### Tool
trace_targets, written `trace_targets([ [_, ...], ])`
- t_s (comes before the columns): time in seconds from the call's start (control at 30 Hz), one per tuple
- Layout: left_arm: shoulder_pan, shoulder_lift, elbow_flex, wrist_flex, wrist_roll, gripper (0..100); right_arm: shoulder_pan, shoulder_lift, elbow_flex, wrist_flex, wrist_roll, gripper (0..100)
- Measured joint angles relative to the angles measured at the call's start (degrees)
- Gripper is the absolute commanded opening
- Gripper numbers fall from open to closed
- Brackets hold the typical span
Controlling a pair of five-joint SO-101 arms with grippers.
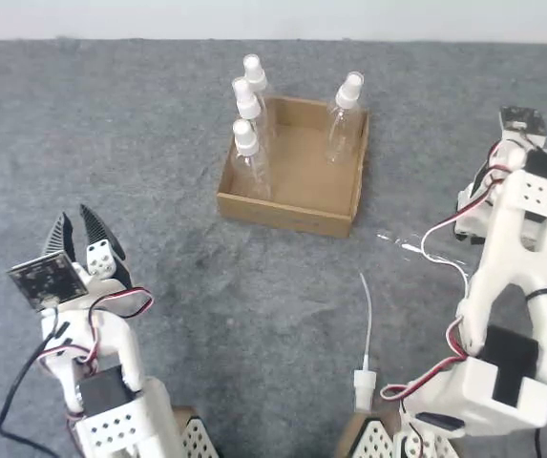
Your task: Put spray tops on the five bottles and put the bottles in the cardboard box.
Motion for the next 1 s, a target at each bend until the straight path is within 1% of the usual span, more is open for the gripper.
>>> trace_targets([
  [0.17, 0.0, 0.0, 0.0, 0.0, 0.0, 8, -1.1, 0.0, -0.4, 5.2, 5.5, 0.6],
  [0.33, 0.0, 0.0, 0.0, 0.0, 0.0, 8, -1.3, 0.0, -0.4, 6.2, 8.9, 0.6],
  [0.43, 0.0, 0.0, 0.0, 0.0, 0.0, 8, -1.2, 0.0, -0.4, 8.1, 13.1, 0.6],
  [0.6, 0.0, 0.0, 0.0, 0.0, 0.0, 8, -3.3, 0.0, -0.4, 11.8, 19.8, 0.6],
  [0.8, 0.0, 0.0, 0.0, 0.0, 0.0, 8, -3.3, -0.7, -0.4, 12.2, 21.4, 0.6],
  [0.9, 0.0, 0.0, 0.0, 0.0, 0.0, 8, -3.3, -5.1, 0.1, 12.2, 21.5, 0.8],
  [1.0, 0.0, 0.0, 0.0, 0.0, 0.0, 8, -5.0, -9.7, 3.7, 12.2, 21.5, 0.9],
])
